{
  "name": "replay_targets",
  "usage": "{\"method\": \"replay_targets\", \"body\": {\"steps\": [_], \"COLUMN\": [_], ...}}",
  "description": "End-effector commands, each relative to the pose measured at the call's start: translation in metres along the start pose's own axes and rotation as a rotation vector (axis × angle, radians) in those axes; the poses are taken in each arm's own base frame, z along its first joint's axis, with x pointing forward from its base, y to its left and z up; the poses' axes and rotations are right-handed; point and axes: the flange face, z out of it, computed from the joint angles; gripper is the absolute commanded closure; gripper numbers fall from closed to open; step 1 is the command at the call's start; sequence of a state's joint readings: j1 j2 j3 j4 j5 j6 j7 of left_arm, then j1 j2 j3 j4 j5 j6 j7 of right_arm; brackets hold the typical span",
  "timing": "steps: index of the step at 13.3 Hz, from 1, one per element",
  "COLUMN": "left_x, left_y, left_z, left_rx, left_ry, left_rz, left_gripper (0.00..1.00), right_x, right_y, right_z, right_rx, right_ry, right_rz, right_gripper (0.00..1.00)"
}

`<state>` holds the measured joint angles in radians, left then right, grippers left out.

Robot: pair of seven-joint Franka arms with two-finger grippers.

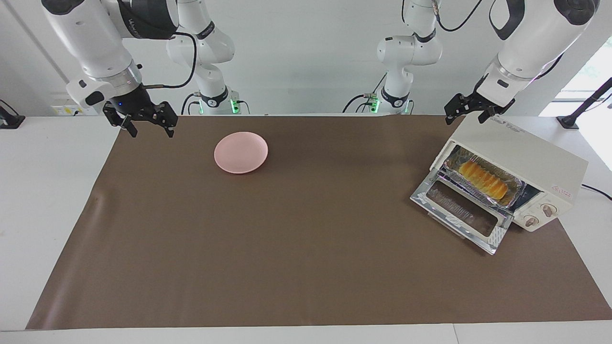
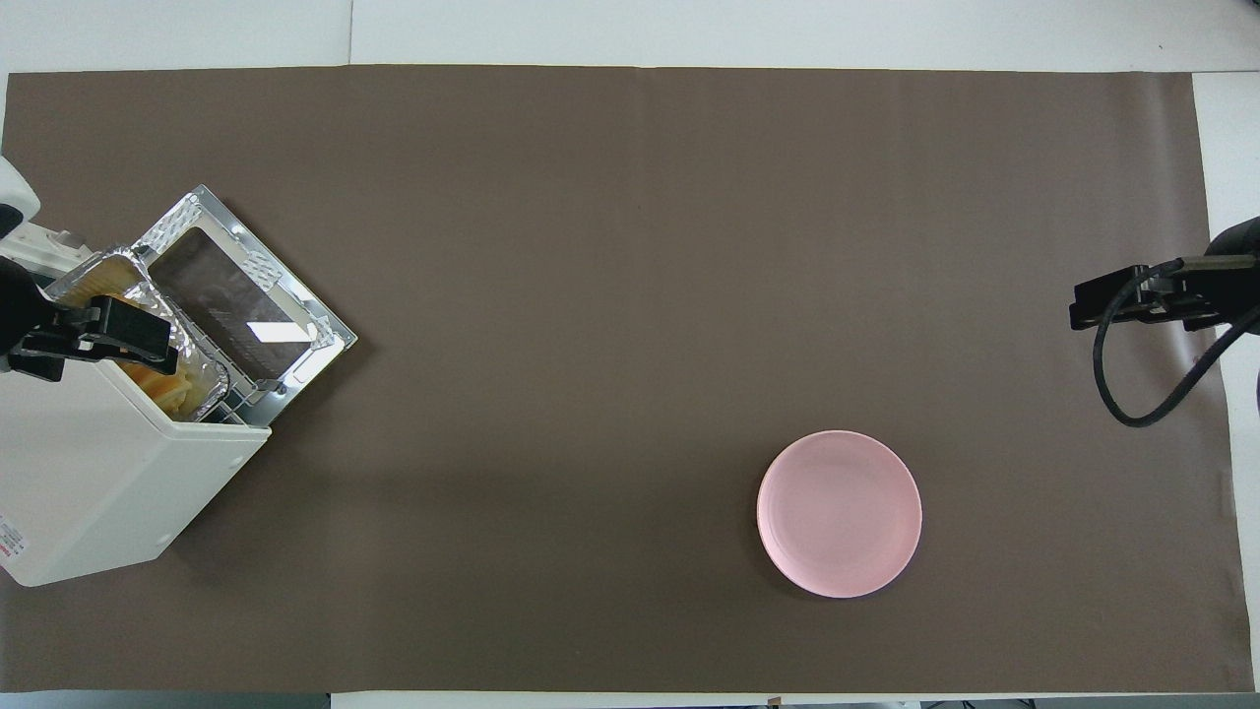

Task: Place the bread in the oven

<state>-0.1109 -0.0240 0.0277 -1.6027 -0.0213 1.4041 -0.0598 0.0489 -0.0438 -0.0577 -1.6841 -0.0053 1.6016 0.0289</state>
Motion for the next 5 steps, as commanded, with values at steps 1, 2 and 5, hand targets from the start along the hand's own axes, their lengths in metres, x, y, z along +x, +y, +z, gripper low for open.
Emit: {"method": "replay_targets", "body": {"steps": [1,2,5], "left_x": [-0.0043,-0.0028,-0.0033], "left_y": [-0.0036,-0.0043,-0.0027], "left_z": [-0.0064,-0.0077,-0.0085], "left_rx": [-0.002,-0.003,-0.003], "left_ry": [0.012,0.026,0.029], "left_rz": [0.005,0.003,0.005], "left_gripper": [0.00,0.00,0.00], "right_x": [-0.0051,-0.0051,-0.0051], "right_y": [0.0005,0.0005,0.0005], "right_z": [-0.0017,-0.0024,-0.0017], "right_rx": [0.016,0.016,0.016], "right_ry": [-0.011,-0.009,-0.011], "right_rz": [0.013,0.013,0.013], "right_gripper": [0.00,0.00,0.00]}}
